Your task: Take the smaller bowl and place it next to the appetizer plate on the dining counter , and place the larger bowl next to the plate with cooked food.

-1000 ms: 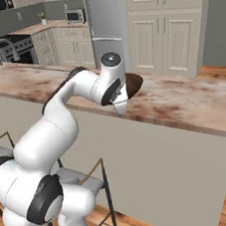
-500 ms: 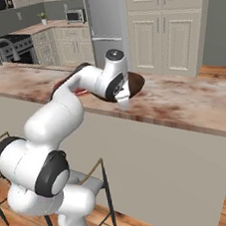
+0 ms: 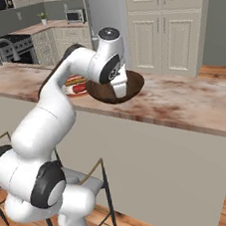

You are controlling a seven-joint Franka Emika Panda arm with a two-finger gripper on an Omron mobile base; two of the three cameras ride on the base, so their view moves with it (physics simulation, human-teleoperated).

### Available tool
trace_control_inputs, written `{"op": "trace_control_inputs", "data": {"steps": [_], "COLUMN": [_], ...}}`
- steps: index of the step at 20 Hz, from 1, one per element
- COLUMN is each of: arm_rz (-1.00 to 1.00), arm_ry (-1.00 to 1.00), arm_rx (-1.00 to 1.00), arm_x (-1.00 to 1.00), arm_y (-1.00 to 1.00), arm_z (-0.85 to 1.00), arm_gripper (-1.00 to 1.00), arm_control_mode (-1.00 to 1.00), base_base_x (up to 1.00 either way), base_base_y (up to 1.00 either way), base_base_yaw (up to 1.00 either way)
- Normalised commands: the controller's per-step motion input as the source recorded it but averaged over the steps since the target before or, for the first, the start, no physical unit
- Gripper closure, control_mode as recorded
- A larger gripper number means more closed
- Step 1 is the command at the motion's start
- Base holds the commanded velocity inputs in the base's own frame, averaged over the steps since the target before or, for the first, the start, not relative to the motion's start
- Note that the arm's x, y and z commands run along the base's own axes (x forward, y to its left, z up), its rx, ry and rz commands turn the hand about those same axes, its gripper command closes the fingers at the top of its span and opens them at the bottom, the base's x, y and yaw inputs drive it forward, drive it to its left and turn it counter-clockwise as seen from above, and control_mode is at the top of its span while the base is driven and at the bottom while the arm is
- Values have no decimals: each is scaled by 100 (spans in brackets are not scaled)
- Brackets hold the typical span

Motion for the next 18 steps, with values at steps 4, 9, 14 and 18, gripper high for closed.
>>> {"op": "trace_control_inputs", "data": {"steps": [4,9,14,18], "arm_rz": [7,13,10,10], "arm_ry": [2,-10,-29,-28], "arm_rx": [-7,-8,-20,-23], "arm_x": [-100,-97,-99,-74], "arm_y": [27,59,21,23], "arm_z": [-17,-36,-6,0], "arm_gripper": [-100,-100,-100,-100], "arm_control_mode": [-100,-100,-100,-100], "base_base_x": [0,0,0,0], "base_base_y": [0,0,0,0], "base_base_yaw": [0,0,0,0]}}
